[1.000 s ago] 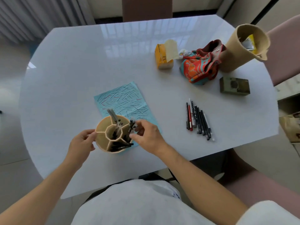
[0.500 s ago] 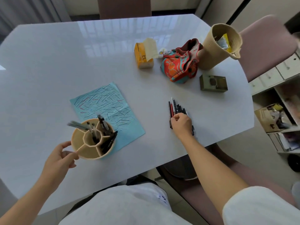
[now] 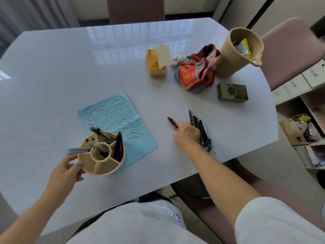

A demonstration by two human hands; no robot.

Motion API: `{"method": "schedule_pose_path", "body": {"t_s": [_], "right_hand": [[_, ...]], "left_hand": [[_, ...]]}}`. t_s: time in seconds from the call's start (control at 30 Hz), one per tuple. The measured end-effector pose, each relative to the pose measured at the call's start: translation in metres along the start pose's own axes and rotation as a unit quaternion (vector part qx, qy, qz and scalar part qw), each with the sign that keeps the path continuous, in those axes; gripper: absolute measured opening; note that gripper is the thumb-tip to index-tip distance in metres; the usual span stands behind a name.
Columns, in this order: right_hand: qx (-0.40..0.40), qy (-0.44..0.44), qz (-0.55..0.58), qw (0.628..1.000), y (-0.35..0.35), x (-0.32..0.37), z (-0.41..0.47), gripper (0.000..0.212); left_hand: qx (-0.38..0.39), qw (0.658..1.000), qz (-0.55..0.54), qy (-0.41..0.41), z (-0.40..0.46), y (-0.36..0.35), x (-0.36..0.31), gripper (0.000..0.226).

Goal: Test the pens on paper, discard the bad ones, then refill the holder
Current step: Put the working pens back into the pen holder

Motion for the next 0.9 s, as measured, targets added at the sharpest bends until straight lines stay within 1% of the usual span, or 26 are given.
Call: {"method": "schedule_pose_path", "body": {"t_s": [0.17, 0.3, 0.4, 0.43, 0.47, 0.5, 0.53, 0.57, 0.6, 0.67, 0.7, 0.73, 0.77, 0.8, 0.83, 0.9], "right_hand": [[-0.014, 0.027, -0.021, 0.999, -0.007, 0.005, -0.006, 0.024], [-0.01, 0.044, -0.006, 0.999, -0.02, 0.012, -0.016, 0.026], [0.03, 0.03, 0.035, 0.998, -0.029, 0.013, -0.023, 0.031], [0.046, 0.019, 0.066, 0.997, -0.029, 0.014, -0.025, 0.03], [0.06, 0.006, 0.12, 0.991, -0.029, 0.015, -0.028, 0.027], [0.072, -0.011, 0.206, 0.976, -0.029, 0.019, -0.032, 0.022], [0.081, -0.029, 0.309, 0.947, -0.027, 0.025, -0.036, 0.016], [0.093, -0.044, 0.415, 0.904, -0.024, 0.034, -0.042, 0.008], [0.108, -0.053, 0.51, 0.852, -0.019, 0.047, -0.049, 0.004], [0.147, -0.046, 0.651, 0.743, -0.006, 0.077, -0.065, 0.007], [0.161, -0.029, 0.691, 0.704, 0.002, 0.093, -0.071, 0.009], [0.169, -0.006, 0.711, 0.683, 0.01, 0.108, -0.077, 0.012], [0.17, 0.022, 0.717, 0.676, 0.017, 0.122, -0.082, 0.012], [0.165, 0.049, 0.711, 0.682, 0.023, 0.134, -0.086, 0.008], [0.156, 0.073, 0.696, 0.697, 0.027, 0.145, -0.09, 0.006], [0.134, 0.111, 0.634, 0.753, 0.032, 0.161, -0.095, 0.007]], "left_hand": [[0.0, 1.0, -0.012, 0.001, -0.012, -0.009, -0.017, 0.02], [-0.006, 1.0, -0.007, 0.003, -0.014, -0.004, -0.018, 0.019], [-0.01, 1.0, -0.003, 0.003, -0.013, -0.002, -0.013, 0.017], [-0.009, 1.0, -0.005, 0.005, -0.013, -0.002, -0.012, 0.017], [-0.008, 1.0, -0.005, 0.007, -0.012, -0.002, -0.01, 0.016], [-0.007, 1.0, -0.005, 0.008, -0.012, -0.002, -0.009, 0.016], [-0.007, 1.0, -0.005, 0.009, -0.012, -0.002, -0.008, 0.016], [-0.006, 1.0, -0.005, 0.009, -0.013, -0.003, -0.008, 0.016], [-0.004, 1.0, -0.005, 0.01, -0.013, -0.003, -0.007, 0.016], [-0.002, 1.0, -0.006, 0.012, -0.014, -0.004, -0.007, 0.016], [-0.001, 1.0, -0.006, 0.013, -0.014, -0.004, -0.006, 0.015], [-0.001, 1.0, -0.006, 0.013, -0.014, -0.004, -0.006, 0.015], [0.001, 1.0, -0.004, 0.014, -0.014, -0.004, -0.006, 0.016], [0.003, 1.0, -0.002, 0.014, -0.014, -0.005, -0.006, 0.016], [0.004, 1.0, -0.002, 0.013, -0.015, -0.005, -0.007, 0.016], [0.003, 1.0, -0.005, 0.008, -0.015, -0.003, -0.005, 0.016]]}}
Point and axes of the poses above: each hand's wrist, its own z-axis towards the middle knuckle, its own y-axis out of the back of the hand, x = y × z, the point moved 8 cm from there along z, towards the middle knuckle, and after that the axes turned 3 degrees about z, right-handed, at the moved point
